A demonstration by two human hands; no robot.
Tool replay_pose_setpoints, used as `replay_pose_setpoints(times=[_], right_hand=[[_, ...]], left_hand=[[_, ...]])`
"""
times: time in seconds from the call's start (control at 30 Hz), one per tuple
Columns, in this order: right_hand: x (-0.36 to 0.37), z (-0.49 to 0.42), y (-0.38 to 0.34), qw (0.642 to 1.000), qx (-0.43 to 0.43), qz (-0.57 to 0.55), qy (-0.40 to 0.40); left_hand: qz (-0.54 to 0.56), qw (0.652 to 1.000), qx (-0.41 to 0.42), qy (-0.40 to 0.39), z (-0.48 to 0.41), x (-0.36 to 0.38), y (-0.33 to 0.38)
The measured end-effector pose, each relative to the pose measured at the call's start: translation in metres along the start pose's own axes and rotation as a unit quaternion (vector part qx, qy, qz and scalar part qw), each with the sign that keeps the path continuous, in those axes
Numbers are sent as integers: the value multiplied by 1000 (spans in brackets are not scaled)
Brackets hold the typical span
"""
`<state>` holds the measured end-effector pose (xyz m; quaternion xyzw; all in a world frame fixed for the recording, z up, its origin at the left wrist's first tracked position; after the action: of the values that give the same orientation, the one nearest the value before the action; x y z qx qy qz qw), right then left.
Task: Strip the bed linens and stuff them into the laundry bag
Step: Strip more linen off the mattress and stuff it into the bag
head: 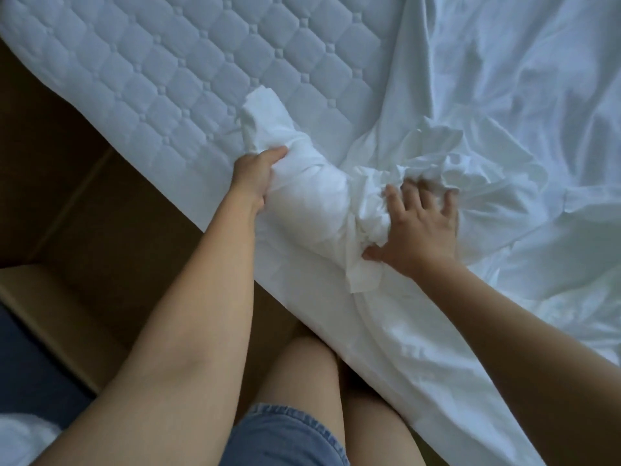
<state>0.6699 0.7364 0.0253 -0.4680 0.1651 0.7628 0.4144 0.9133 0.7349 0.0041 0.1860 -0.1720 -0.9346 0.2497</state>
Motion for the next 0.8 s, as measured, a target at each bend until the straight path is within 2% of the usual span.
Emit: replay_pose_setpoints(times=[0.1, 0.17, 0.3, 0.4, 0.47, 0.57, 0.63, 0.67, 0.73, 0.8], right_hand=[[6, 11, 5, 999, -4, -30, 25], [13, 23, 12, 997, 3, -64, 43], [35, 58, 30, 985, 40, -129, 104], [50, 86, 47, 958, 66, -182, 210], [64, 111, 58, 926, 70, -229, 291], [85, 161, 69, 846, 136, -298, 421], [92, 189, 80, 814, 206, -296, 456], [92, 194, 87, 814, 225, -287, 453], [84, 188, 104, 848, 202, -305, 383], [68, 167, 119, 878, 150, -366, 271]], left_hand=[[-129, 981, 133, -60, 39, 51, 26], [-285, 926, 231, -85, 76, 99, 28], [-555, 735, 376, -107, 138, 189, -4], [-661, 605, 425, -129, 168, 240, -37], [-711, 528, 440, -148, 186, 266, -65], [-771, 428, 444, -159, 201, 293, -101], [-781, 400, 453, -160, 200, 305, -108], [-781, 397, 455, -157, 198, 308, -107], [-780, 399, 454, -164, 194, 309, -106], [-782, 389, 454, -175, 192, 308, -105]])
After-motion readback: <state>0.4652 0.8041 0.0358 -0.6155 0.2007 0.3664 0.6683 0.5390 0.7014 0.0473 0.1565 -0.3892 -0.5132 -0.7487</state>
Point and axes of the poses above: each hand's wrist, its own z-axis away from the middle knuckle, its own x-axis out of the palm, y = z × x, the point moved 3 cm from there along -z, towards the middle knuckle, and after that the axes turned 15 degrees about -x, right-handed, at the moved point
